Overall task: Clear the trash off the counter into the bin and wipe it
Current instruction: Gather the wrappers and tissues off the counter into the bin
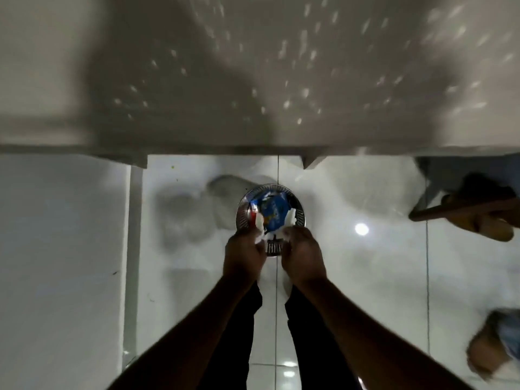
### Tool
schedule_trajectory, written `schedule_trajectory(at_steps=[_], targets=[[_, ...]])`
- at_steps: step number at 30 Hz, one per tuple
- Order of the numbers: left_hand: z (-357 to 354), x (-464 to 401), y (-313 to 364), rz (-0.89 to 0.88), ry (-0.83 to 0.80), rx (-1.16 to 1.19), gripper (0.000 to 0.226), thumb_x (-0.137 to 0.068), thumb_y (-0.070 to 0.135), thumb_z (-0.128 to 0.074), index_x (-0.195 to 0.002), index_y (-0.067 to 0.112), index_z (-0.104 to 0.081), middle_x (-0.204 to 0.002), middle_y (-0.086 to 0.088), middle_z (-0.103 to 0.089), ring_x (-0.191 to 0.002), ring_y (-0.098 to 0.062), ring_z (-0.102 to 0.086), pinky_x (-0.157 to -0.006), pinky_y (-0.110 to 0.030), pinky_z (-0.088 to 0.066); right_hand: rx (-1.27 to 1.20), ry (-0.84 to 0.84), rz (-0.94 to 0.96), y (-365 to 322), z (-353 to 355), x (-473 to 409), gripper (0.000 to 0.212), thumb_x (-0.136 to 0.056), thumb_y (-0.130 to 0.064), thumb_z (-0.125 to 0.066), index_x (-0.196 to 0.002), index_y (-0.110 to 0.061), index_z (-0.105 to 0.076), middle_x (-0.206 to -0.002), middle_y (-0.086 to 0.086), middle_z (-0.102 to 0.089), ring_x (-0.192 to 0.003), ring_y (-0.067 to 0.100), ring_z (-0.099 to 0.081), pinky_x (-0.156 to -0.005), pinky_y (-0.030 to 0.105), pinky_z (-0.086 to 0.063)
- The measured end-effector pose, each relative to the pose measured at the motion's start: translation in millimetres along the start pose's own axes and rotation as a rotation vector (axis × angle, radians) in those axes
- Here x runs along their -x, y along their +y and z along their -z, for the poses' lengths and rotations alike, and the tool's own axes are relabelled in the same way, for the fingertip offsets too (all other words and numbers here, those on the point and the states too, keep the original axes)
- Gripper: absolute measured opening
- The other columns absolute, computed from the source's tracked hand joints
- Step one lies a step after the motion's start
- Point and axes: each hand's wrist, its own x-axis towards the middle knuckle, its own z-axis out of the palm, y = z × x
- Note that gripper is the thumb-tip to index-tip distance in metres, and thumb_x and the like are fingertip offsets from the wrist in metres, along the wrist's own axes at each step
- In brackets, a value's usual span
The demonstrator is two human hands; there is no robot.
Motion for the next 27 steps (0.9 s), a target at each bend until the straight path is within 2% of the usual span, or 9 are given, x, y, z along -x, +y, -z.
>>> schedule_trajectory(at_steps=[2, 7, 9, 11, 15, 17, 20, 23, 27], targets=[[-25.2, -38.8, -9.6, 0.013, 0.004, -0.034, 0.015, -0.082, 0.01, -0.066, -0.094, 0.008, -0.073, -0.095, -0.014, -0.077, -0.086, -0.031, -0.072, -0.079, -0.031, -0.059, -0.002, -0.054, -0.096, 15.6, -19.4, -34.0, 0.032, -0.083, -0.009, -0.06, -0.114, -0.006, -0.068, -0.116, 0.017, -0.068, -0.102, 0.034, -0.068, -0.086, 0.034, -0.053], [-57.2, -95.1, -19.7, 0.064, -0.214, -0.089, 0.043, -0.088, 0.007, -0.06, -0.13, 0.001, -0.056, -0.126, -0.018, -0.066, -0.119, -0.032, -0.06, -0.092, -0.022, -0.042, -0.018, -0.168, -0.16, 40.0, -46.9, -83.4, 0.052, -0.084, -0.007, -0.061, -0.136, -0.01, -0.057, -0.139, 0.018, -0.057, -0.122, 0.032, -0.058, -0.099, 0.026, -0.044], [-38.4, -90.0, -8.2, 0.031, -0.235, -0.09, 0.044, -0.09, 0.007, -0.056, -0.133, 0.002, -0.052, -0.128, -0.019, -0.064, -0.12, -0.031, -0.059, -0.094, -0.024, -0.043, -0.015, -0.125, -0.147, 34.2, -33.9, -76.1, 0.049, -0.088, -0.005, -0.055, -0.137, -0.01, -0.057, -0.136, 0.017, -0.06, -0.12, 0.03, -0.061, -0.093, 0.017, -0.044], [0.9, -68.3, 13.1, -0.046, -0.187, -0.094, 0.039, -0.093, 0.009, -0.052, -0.131, 0.008, -0.053, -0.12, -0.016, -0.069, -0.109, -0.028, -0.066, -0.085, -0.024, -0.049, -0.012, 0.029, -0.032, 9.0, -2.9, -50.4, 0.035, -0.092, -0.007, -0.053, -0.125, -0.009, -0.065, -0.116, 0.016, -0.072, -0.1, 0.029, -0.07, -0.078, 0.013, -0.05], [109.8, 17.0, 68.2, -0.31, -0.041, -0.077, 0.028, -0.097, 0.026, -0.043, -0.107, 0.017, -0.068, -0.092, -0.005, -0.075, -0.078, -0.018, -0.069, -0.072, -0.033, -0.057, -0.12, 0.343, 0.229, -74.1, 83.0, 39.6, 0.017, -0.092, -0.014, -0.063, -0.106, -0.015, -0.072, -0.097, 0.007, -0.074, -0.08, 0.024, -0.071, -0.07, 0.033, -0.06], [169.3, 59.2, 100.4, -0.445, 0.046, -0.008, 0.026, -0.097, 0.03, -0.044, -0.094, 0.019, -0.068, -0.08, 0.002, -0.073, -0.068, -0.011, -0.065, -0.065, -0.029, -0.054, -0.208, 0.444, 0.283, -124.4, 129.5, 81.9, 0.017, -0.092, -0.026, -0.062, -0.107, -0.026, -0.071, -0.1, -0.004, -0.072, -0.082, 0.012, -0.071, -0.072, 0.026, -0.058], [245.3, 78.0, 148.0, -0.628, 0.295, 0.034, 0.02, -0.095, 0.027, -0.051, -0.089, 0.019, -0.068, -0.076, 0.004, -0.07, -0.067, -0.01, -0.061, -0.065, -0.02, -0.048, -0.303, 0.622, 0.465, -197.9, 198.7, 102.9, 0.017, -0.091, -0.027, -0.063, -0.104, -0.023, -0.072, -0.099, -0.008, -0.071, -0.087, 0.001, -0.067, -0.08, 0.013, -0.052], [294.0, 46.2, 194.6, -0.627, 0.513, -0.108, 0.013, -0.09, 0.016, -0.061, -0.085, 0.01, -0.072, -0.078, -0.008, -0.071, -0.069, -0.024, -0.064, -0.065, -0.034, -0.052, -0.207, 0.662, 0.521, -259.9, 260.7, 68.2, 0.021, -0.086, -0.016, -0.067, -0.106, -0.016, -0.074, -0.101, -0.001, -0.073, -0.087, 0.007, -0.067, -0.08, 0.017, -0.052], [322.4, -12.2, 239.5, -0.554, 0.326, -0.285, 0.023, -0.09, 0.02, -0.06, -0.105, 0.007, -0.071, -0.106, -0.018, -0.068, -0.098, -0.036, -0.062, -0.088, -0.04, -0.05, 0.115, 0.434, 0.398, -310.9, 309.8, -12.7, 0.019, -0.085, -0.012, -0.066, -0.101, -0.013, -0.076, -0.099, 0.012, -0.073, -0.089, 0.028, -0.069, -0.083, 0.03, -0.053]])
